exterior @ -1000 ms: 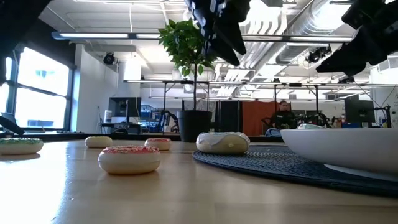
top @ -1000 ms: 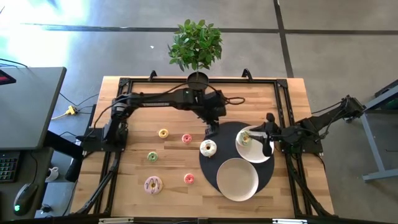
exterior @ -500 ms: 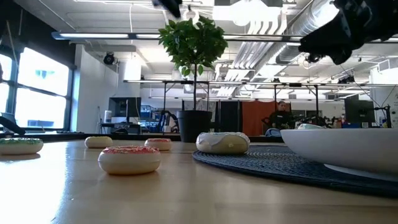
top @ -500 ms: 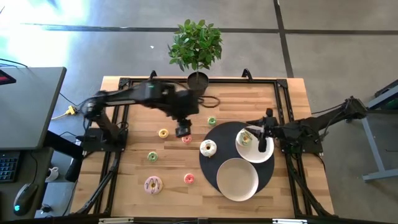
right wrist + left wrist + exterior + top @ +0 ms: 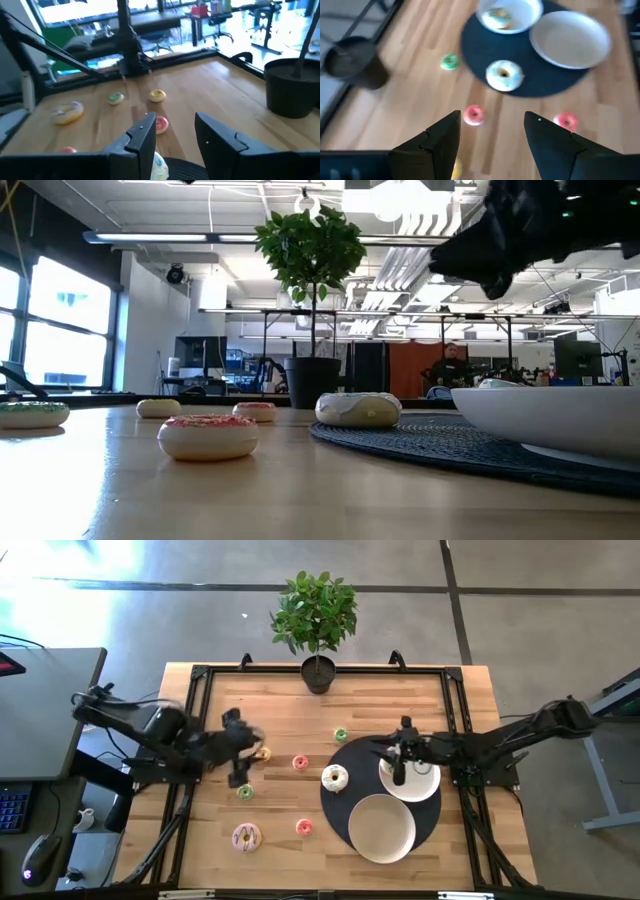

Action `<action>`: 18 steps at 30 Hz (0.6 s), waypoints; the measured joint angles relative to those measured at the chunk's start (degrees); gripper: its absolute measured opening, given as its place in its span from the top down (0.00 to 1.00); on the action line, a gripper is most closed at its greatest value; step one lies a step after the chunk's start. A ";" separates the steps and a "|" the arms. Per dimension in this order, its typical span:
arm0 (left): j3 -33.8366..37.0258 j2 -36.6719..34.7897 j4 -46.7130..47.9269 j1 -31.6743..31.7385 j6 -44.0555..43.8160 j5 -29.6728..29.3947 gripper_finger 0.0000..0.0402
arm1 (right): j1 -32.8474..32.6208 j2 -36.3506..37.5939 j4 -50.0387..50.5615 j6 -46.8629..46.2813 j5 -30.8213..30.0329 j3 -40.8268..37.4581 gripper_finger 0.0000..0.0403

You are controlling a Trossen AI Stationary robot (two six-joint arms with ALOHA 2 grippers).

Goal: Pick & Place donuts
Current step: Put the big white donut on the top white plate

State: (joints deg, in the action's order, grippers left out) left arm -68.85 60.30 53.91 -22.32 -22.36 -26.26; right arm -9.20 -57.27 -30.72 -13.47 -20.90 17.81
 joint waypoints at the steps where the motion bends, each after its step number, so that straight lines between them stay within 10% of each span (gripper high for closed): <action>1: 4.71 -2.47 -3.46 -0.57 0.20 -0.19 0.47 | 0.41 -1.75 -0.01 -0.23 0.13 1.43 0.67; 9: 34.23 -14.23 -33.92 0.52 3.17 -0.92 0.47 | 1.48 -20.04 17.17 -1.50 4.91 20.65 0.67; 18: 40.49 -14.27 -40.88 5.85 2.36 7.08 0.47 | 3.30 -39.47 39.82 -8.69 11.46 38.94 0.67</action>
State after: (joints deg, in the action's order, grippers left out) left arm -28.36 46.03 13.03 -16.46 -20.01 -19.18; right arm -5.90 -96.74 9.10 -22.16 -9.44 56.75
